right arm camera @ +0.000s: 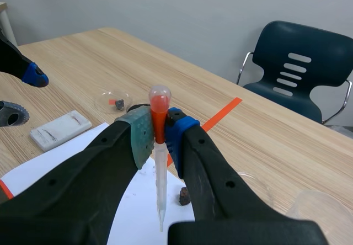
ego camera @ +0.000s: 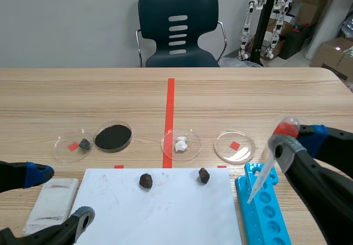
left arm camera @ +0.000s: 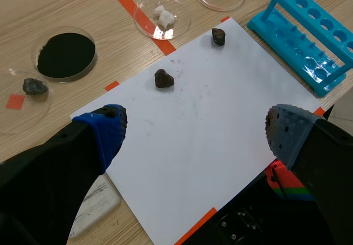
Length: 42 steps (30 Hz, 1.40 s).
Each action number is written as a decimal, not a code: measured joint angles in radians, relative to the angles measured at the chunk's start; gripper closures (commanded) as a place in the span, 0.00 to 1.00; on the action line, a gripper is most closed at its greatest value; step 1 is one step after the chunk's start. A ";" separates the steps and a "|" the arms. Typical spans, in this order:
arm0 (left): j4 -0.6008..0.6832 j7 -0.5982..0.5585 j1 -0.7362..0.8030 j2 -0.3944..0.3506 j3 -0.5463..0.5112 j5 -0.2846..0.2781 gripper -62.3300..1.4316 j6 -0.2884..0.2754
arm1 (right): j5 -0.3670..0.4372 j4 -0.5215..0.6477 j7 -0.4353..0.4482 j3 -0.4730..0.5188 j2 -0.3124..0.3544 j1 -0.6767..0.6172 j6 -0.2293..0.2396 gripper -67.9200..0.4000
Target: Squeeze the dropper onto the mineral
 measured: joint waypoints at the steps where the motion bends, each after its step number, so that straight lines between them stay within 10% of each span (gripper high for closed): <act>1: 0.000 0.000 0.000 0.000 0.000 0.000 0.15 0.000 | 0.000 0.000 0.000 0.000 0.000 0.000 0.000 0.89; 25: 0.000 0.000 0.000 0.000 0.000 0.000 0.15 0.000 | -0.041 0.000 -0.048 0.000 0.000 0.024 0.004 0.89; 42: 0.000 0.000 0.000 0.000 0.000 0.000 0.15 0.000 | 0.019 -0.140 -0.050 -0.076 0.000 0.303 0.079 0.89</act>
